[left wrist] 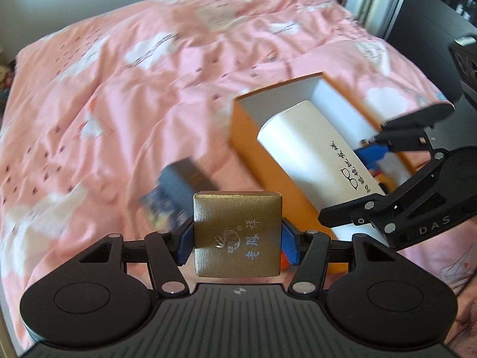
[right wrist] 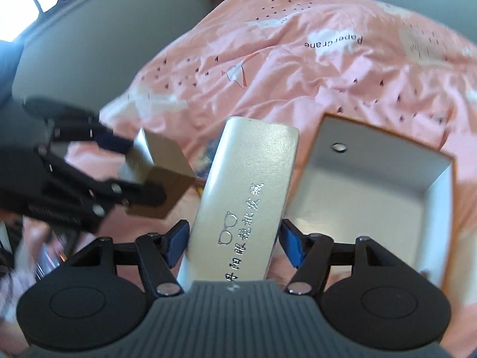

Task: Organize objects
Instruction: 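Carry the gold box and white glasses box over the orange box with both grippers, then release the glasses box into the orange box with the right gripper while the left lowers the gold box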

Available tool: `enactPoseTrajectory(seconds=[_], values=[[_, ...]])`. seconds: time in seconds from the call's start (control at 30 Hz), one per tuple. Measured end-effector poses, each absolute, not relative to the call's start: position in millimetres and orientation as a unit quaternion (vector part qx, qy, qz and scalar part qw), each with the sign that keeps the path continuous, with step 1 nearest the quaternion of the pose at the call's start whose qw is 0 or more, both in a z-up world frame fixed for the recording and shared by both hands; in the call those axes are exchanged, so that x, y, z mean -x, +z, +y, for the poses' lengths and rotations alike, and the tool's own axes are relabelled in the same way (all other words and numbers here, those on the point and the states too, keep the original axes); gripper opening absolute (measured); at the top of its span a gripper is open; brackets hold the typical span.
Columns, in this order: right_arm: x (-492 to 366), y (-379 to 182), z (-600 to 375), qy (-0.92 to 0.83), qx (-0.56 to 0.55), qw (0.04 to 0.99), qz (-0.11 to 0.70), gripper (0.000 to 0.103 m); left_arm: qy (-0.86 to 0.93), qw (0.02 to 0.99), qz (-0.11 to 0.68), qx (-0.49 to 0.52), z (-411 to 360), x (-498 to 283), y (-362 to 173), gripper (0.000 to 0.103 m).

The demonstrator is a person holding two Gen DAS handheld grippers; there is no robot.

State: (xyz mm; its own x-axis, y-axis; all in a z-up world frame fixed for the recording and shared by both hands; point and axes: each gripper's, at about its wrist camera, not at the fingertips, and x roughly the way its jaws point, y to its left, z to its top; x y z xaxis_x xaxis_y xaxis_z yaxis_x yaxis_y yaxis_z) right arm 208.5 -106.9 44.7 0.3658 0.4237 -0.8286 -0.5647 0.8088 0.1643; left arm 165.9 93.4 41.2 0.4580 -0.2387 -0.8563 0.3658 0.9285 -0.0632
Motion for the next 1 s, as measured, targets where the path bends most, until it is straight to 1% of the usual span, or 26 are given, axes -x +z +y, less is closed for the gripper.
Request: enactPoseTrajectory(seconds=[0.17, 0.37, 0.5, 0.6, 0.67, 0.8, 0.87, 1.0], values=[[-225.2, 43.9, -133.9, 0.319, 0.237, 0.802, 0.447, 0.067, -0.206, 0.845, 0.488, -0.077, 56.6, -183.8, 43.4, 0.067], [-245.6, 17.1, -149.6, 0.364, 0.411, 0.723, 0.419, 0.067, -0.211, 0.840, 0.492, -0.085, 30.3, -214.5, 41.5, 0.067], [-252.8, -3.0, -151.5, 0.410, 0.491, 0.671, 0.375, 0.067, -0.224, 0.832, 0.499, -0.087, 15.1, -234.7, 38.3, 0.067], [-256.5, -20.7, -151.3, 0.440, 0.547, 0.636, 0.320, 0.067, -0.229, 0.827, 0.505, -0.097, 3.7, -249.7, 32.3, 0.067], [-260.1, -32.8, -151.5, 0.457, 0.576, 0.608, 0.301, 0.066, -0.233, 0.822, 0.509, -0.105, -3.0, -258.2, 26.7, 0.067], [-269.1, -54.2, -156.2, 0.489, 0.607, 0.555, 0.291, 0.063, -0.239, 0.812, 0.518, -0.124, -15.9, -272.1, 13.6, 0.067], [-275.7, -57.6, -158.8, 0.498, 0.609, 0.548, 0.284, 0.062, -0.242, 0.809, 0.521, -0.125, -19.9, -278.1, 7.8, 0.067], [-292.6, -60.7, -161.0, 0.512, 0.598, 0.535, 0.306, 0.062, -0.247, 0.806, 0.525, -0.122, -25.7, -287.7, -0.9, 0.067]])
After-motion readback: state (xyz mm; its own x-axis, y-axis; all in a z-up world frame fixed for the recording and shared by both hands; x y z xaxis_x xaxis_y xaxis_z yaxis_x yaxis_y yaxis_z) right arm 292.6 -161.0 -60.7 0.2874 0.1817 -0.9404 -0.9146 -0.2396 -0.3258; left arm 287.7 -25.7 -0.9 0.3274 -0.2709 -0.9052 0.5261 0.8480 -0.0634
